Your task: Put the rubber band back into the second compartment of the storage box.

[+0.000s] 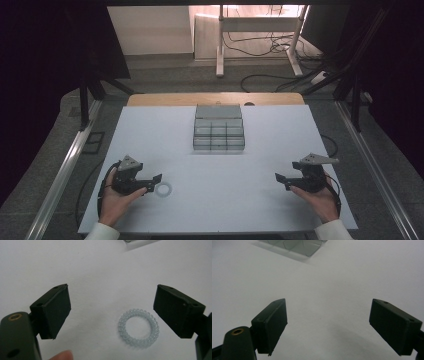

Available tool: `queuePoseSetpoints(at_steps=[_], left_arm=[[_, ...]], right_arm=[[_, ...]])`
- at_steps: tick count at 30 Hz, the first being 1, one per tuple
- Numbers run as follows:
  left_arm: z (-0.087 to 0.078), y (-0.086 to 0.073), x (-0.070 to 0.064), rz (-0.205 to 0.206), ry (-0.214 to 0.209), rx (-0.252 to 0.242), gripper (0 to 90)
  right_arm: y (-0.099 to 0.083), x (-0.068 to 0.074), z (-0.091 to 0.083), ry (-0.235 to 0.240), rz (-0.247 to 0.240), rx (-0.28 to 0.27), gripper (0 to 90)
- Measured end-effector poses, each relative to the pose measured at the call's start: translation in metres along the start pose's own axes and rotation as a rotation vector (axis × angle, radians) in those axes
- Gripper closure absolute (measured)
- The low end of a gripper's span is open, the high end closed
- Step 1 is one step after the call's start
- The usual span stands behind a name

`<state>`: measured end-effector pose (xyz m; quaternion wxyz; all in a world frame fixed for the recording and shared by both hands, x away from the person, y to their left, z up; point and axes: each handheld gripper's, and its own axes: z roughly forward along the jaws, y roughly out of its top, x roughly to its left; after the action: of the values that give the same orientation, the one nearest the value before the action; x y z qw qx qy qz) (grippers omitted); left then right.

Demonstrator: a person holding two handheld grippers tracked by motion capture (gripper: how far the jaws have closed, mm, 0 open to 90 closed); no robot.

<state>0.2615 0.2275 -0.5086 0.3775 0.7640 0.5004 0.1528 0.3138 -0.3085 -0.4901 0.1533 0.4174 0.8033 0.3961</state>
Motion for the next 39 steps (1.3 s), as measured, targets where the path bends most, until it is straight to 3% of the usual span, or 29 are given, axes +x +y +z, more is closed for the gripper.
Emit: queuePoseSetpoints(at_steps=[16,22,24,25,30,39], left_arm=[[-0.007,0.003,-0.009,0.051,0.022,0.026,14.6],[-0.009,0.014,-0.013,0.063,0.041,0.109,15.3],[-0.012,0.021,-0.015,0.081,0.038,0.166,15.3],[-0.012,0.021,-0.015,0.081,0.038,0.166,15.5],[-0.018,0.035,-0.017,0.110,0.029,0.261,16.4],[-0.017,0.044,-0.014,0.116,0.004,0.347,19.1]], right_arm=[[-0.001,0.002,-0.001,0.001,-0.011,0.005,15.3],[0.000,0.003,0.000,-0.002,-0.021,0.002,15.4],[0.000,0.003,0.000,0.000,-0.020,0.002,15.4],[0.000,0.002,0.000,0.000,-0.021,0.002,15.4],[0.001,0.003,0.002,-0.001,-0.023,0.005,15.4],[0.001,0.004,0.003,-0.002,-0.030,0.009,15.4]])
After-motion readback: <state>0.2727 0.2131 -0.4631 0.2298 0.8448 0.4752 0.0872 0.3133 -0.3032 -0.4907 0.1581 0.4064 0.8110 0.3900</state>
